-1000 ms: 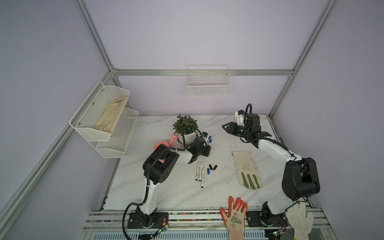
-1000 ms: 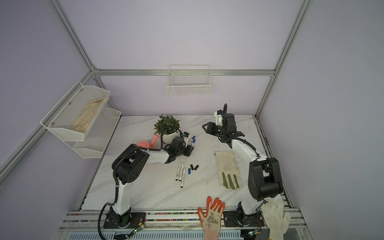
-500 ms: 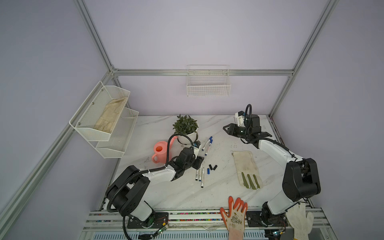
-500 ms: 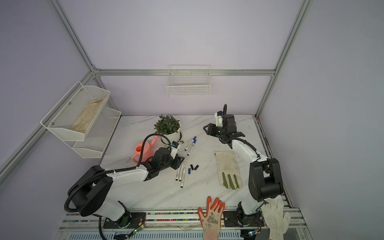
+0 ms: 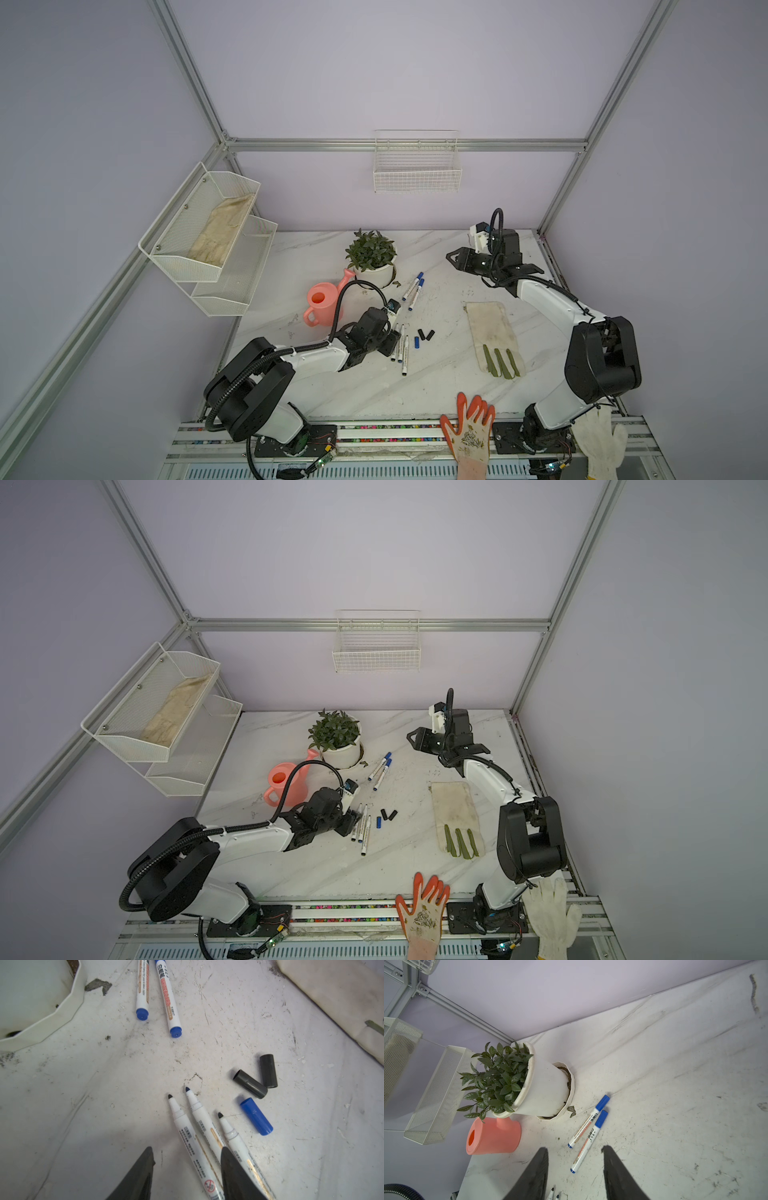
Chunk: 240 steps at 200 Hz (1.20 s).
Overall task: Insert the pens into the pen caps
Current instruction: 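Grasp an uncapped white marker on the table with the left gripper, then lift the uncapped white marker upright with the left gripper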
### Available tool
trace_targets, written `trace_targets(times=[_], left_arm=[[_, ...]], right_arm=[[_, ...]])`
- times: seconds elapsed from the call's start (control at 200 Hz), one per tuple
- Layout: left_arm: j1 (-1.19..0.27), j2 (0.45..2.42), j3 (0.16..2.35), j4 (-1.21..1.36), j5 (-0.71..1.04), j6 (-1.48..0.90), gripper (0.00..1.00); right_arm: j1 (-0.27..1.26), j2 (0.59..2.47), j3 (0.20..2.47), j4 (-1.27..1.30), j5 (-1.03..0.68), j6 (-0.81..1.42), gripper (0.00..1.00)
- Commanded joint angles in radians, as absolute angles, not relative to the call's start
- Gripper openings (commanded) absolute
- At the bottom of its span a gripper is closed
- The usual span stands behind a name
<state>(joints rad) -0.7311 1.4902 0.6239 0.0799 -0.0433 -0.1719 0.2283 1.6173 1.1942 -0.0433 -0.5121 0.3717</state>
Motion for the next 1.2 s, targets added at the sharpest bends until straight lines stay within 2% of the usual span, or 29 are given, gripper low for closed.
trace_targets(times=[0.0,0.195,0.475,0.595,0.765,0.915,1.075,1.195], left_arm=[[-0.749,1.512,0.64,0.029,-0.095,-0.158,0.51],[-0.782,1.509,0.659,-0.082,-0.183,-0.17,0.47],[-0.79,1.455,0.678,-0.264,-0.182,-0.239,0.26],[-0.789,1.521,0.719,-0.279,-0.216,-0.267,0.18],[-0.773,1.601,0.8,-0.243,-0.185,-0.244,0.0],[-0.727,1.534,0.811,-0.089,-0.069,-0.221,0.0],[-0.638,1.424,0.784,0.121,0.069,-0.275,0.0],[-0.612,1.377,0.782,0.248,0.082,-0.299,0.0]], right_arm=[[0.222,1.612,1.197,-0.062,-0.501,0.356,0.46],[0.222,1.605,1.19,-0.056,-0.505,0.354,0.46],[0.223,1.601,1.182,-0.055,-0.484,0.357,0.46],[0.223,1.601,1.178,-0.048,-0.482,0.371,0.45],[0.226,1.593,1.174,-0.049,-0.496,0.371,0.45],[0.273,1.594,1.171,-0.052,-0.568,0.336,0.45],[0.395,1.628,1.203,-0.119,-0.641,0.218,0.45],[0.467,1.649,1.215,-0.12,-0.707,0.179,0.45]])
